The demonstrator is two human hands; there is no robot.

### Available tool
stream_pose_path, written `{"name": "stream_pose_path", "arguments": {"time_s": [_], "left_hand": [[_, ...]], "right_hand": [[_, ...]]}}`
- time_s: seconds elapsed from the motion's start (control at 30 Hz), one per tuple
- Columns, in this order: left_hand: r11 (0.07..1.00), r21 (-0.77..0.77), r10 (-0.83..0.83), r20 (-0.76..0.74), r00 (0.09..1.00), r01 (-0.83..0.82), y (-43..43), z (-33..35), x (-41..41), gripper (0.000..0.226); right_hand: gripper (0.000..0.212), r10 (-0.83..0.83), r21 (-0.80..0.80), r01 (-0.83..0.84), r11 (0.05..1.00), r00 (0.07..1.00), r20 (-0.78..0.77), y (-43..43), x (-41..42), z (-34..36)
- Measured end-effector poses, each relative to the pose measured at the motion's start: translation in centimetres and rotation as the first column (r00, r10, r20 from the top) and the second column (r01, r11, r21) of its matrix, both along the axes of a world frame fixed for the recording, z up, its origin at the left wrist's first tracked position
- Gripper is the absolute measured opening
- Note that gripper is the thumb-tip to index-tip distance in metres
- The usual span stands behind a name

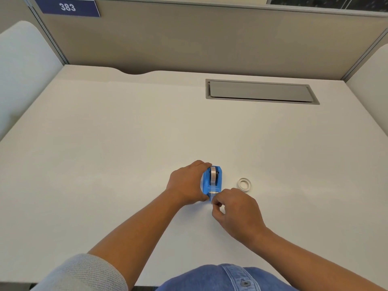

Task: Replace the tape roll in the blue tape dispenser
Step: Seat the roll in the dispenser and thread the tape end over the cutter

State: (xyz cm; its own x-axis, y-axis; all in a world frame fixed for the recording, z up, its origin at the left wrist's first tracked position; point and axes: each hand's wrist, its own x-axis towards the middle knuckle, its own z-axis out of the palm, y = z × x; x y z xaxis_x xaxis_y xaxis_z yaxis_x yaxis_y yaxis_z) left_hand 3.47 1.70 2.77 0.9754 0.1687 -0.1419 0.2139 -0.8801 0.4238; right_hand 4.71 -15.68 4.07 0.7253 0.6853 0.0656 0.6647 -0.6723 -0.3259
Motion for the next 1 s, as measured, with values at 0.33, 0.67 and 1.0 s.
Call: {"name": "stream_pose_path", "arguments": {"time_s": [0.33, 0.67, 1.0], "left_hand": [[1.000, -0.016, 0.010, -0.005, 1.000, -0.010, -0.1, 0.0, -0.1, 0.092], [0.999, -0.032, 0.024, -0.015, 1.000, -0.024, -0.2, 0.1, -0.1, 0.092], [0.998, -0.049, 0.024, -0.014, 1.000, -0.025, -0.2, 0.2, -0.3, 0.091]], "right_hand": [[0.004, 0.049, -0.013, -0.048, 0.999, 0.995, 0.085, -0.2, -0.3, -1.3], [0.014, 0.160, -0.039, -0.156, 0.987, 0.943, 0.293, 0.2, 1.2, -3.7], [0.007, 0.156, 0.008, -0.162, 0.987, 0.957, 0.244, -0.8, 1.1, -5.1]]}}
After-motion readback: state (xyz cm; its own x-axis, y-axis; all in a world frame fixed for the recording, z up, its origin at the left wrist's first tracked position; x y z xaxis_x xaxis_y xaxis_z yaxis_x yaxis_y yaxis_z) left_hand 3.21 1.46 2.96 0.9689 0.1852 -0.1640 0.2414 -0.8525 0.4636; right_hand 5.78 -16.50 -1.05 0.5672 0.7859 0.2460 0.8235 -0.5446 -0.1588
